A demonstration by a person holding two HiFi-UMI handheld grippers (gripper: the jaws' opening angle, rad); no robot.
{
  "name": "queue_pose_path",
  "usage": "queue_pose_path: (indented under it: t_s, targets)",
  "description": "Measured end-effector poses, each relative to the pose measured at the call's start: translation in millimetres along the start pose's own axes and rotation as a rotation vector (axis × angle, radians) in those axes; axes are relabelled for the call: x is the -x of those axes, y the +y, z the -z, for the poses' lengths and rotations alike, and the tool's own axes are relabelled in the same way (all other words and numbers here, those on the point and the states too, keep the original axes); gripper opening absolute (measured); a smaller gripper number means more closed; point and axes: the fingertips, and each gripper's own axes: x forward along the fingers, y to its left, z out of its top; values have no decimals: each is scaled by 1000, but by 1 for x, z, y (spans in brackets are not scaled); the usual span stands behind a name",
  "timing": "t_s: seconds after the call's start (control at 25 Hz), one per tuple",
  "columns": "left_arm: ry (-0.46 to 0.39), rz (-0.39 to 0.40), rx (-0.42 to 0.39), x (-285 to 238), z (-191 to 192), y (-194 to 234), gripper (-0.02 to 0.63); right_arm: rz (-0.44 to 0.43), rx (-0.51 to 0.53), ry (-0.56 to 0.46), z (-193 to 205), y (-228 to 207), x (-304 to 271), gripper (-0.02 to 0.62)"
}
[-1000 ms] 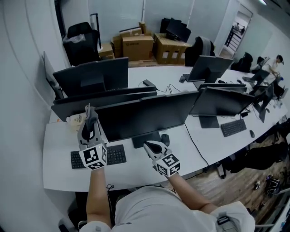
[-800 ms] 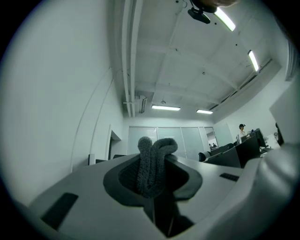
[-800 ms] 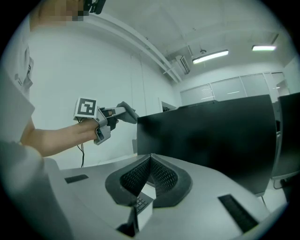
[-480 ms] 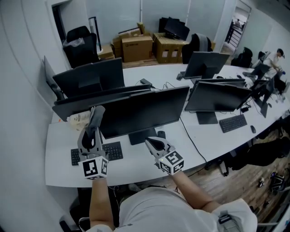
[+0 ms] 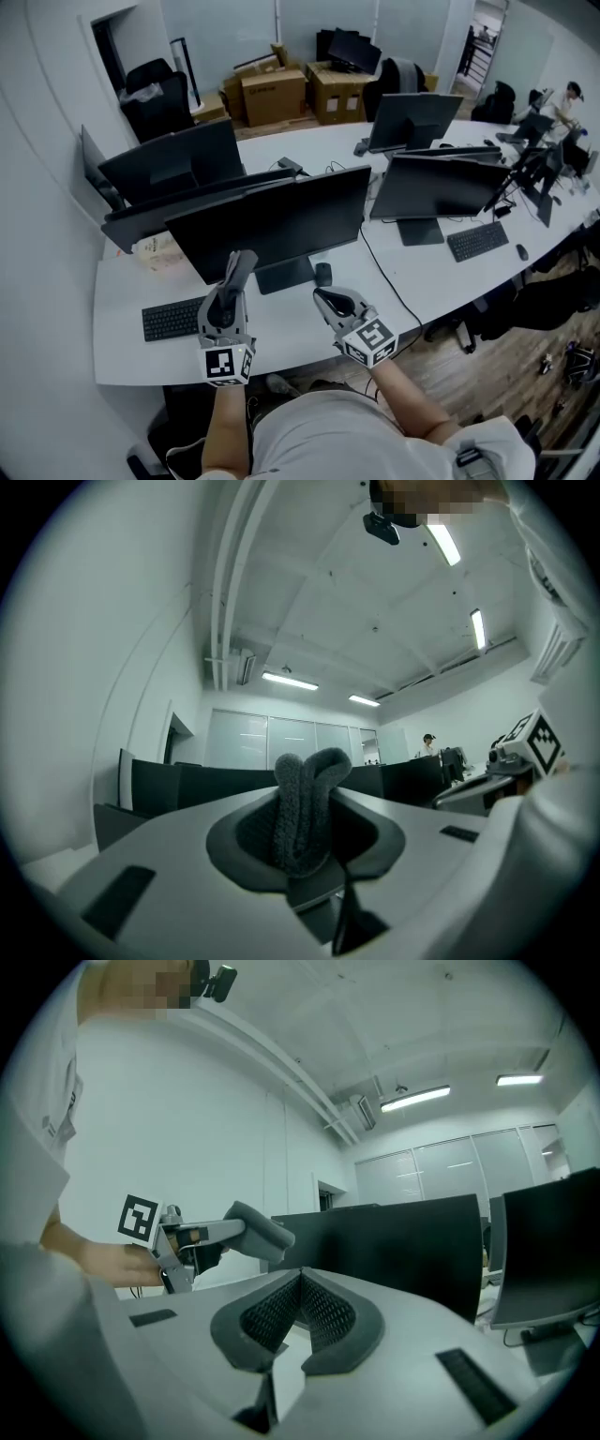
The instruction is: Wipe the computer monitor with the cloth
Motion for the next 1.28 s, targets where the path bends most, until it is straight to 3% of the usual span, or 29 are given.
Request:
queue_pose_path:
  t_s: [0.64,1.0,1.28]
  targets:
    - [142,245,36,-1,60,-90,97,124,-13,34,30,-18,71,11]
    - [163,359,48,-5,68,-115,95,210,-29,46,37,-31,92,9]
    - [158,402,53,-8,66,-122,95,245,-26,57,37,-34,99,9]
